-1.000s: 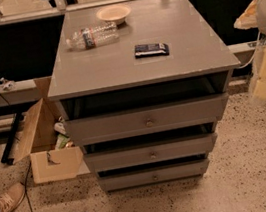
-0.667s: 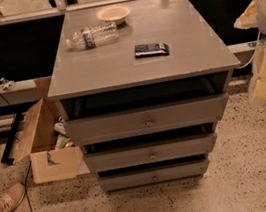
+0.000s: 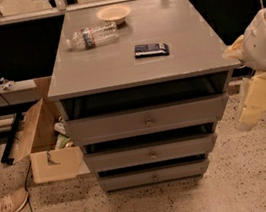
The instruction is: Open top drawer
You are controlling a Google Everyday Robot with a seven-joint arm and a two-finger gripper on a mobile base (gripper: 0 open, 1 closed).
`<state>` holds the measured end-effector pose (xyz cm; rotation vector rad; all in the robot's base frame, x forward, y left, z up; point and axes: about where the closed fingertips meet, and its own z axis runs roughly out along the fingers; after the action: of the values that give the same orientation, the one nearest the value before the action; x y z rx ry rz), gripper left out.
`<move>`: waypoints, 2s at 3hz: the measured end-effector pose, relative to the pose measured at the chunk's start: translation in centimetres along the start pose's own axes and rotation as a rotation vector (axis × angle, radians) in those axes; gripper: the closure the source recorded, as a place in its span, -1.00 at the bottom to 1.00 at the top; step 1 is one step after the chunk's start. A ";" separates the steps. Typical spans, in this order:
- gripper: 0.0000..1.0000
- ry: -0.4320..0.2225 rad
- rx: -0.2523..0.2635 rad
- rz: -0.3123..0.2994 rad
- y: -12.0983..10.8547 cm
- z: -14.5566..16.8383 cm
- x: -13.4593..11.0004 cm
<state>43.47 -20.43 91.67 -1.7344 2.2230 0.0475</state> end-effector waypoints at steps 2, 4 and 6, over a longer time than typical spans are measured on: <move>-1.00 -0.073 -0.039 -0.030 0.5 4.9 1.0; -1.00 -0.271 -0.110 -0.093 0.8 15.4 -0.1; -1.00 -0.237 -0.094 -0.113 -0.3 17.9 -0.3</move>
Offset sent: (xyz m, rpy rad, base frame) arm 0.0115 0.0040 -0.1094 0.1677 0.0218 0.1235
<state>47.92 -16.30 74.84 -1.7971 1.9793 0.3193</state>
